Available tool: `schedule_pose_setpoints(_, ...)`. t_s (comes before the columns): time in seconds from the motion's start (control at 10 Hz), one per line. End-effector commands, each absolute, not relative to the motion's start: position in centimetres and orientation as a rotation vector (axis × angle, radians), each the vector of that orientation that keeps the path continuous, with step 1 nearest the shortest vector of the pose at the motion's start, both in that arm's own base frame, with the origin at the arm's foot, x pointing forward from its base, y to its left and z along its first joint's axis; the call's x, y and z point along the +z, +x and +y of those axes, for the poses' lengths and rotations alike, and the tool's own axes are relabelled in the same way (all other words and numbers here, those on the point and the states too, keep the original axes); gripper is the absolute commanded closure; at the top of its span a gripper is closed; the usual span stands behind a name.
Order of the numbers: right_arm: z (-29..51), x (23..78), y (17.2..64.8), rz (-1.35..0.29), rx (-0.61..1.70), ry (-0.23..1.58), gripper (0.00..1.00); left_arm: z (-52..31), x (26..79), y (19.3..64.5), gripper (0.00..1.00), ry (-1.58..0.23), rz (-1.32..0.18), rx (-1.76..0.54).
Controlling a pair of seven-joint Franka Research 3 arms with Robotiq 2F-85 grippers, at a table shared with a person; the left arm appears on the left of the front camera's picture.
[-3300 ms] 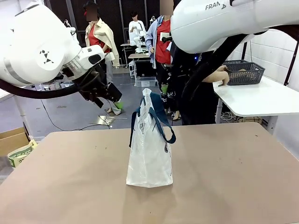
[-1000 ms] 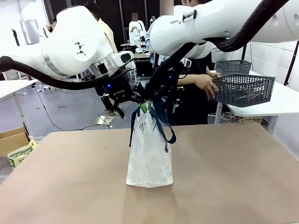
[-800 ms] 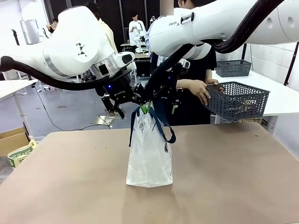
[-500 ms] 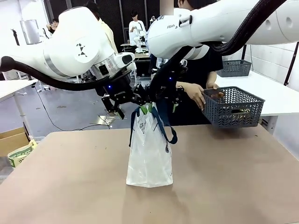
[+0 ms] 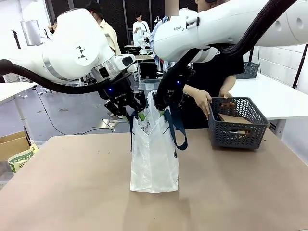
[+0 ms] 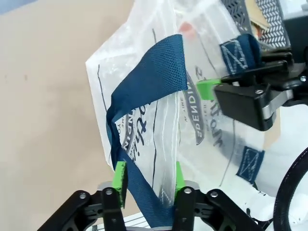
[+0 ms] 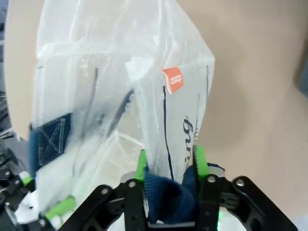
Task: Transfer purchased items from the store into the shopping bag.
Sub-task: Open the Reusable shopping bag in the center of the table.
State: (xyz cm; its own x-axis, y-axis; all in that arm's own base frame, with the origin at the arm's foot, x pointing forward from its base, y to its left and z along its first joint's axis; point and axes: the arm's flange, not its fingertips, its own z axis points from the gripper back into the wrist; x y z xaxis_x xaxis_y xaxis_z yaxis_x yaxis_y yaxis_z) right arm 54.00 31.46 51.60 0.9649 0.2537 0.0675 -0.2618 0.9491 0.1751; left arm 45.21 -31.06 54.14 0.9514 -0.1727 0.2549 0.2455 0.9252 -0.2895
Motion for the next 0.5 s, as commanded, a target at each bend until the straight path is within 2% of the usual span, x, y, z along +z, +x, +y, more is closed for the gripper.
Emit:
schedule_pose_setpoints(0.0, 29.1, 51.4, 52.2, -0.067, 0.246, 0.2, 1.0, -29.2, 54.0, 44.4, 1.0, -0.326, -0.249, -0.186)
schedule_pose_setpoints(0.4, 26.0, 52.5, 49.8, -0.088, 0.262, 0.141, 1.0, -26.3, 53.8, 44.5, 1.0, -0.284, -0.266, -0.15)
